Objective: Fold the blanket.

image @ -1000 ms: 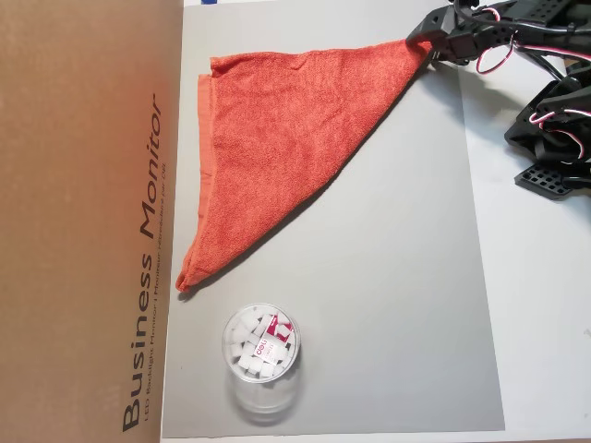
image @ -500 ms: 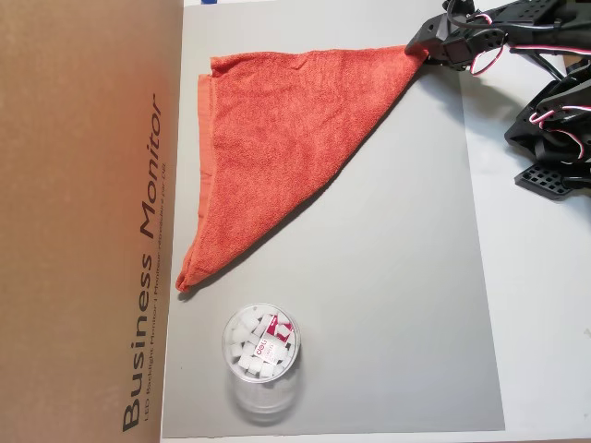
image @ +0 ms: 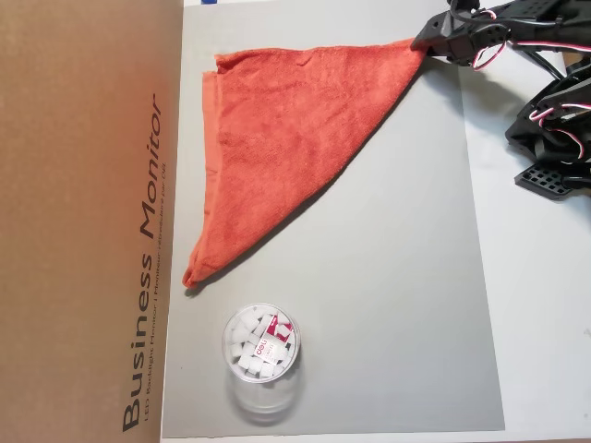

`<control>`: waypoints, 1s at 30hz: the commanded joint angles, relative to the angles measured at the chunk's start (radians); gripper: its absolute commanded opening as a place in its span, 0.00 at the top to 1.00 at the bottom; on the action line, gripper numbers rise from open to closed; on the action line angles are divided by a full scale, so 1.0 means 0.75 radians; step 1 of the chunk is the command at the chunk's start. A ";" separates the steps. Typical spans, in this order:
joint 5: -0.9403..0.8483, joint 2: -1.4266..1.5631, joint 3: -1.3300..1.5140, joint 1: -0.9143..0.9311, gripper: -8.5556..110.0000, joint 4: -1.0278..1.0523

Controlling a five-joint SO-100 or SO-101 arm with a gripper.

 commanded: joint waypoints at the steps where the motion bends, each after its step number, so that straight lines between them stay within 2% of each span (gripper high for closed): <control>1: -0.100 0.025 -0.043 0.070 0.93 0.004; 7: -0.133 0.041 -0.051 0.119 0.93 -0.006; 15: -0.053 0.233 -0.035 0.090 0.93 0.004; 30: -0.043 0.495 -0.049 0.076 0.93 0.006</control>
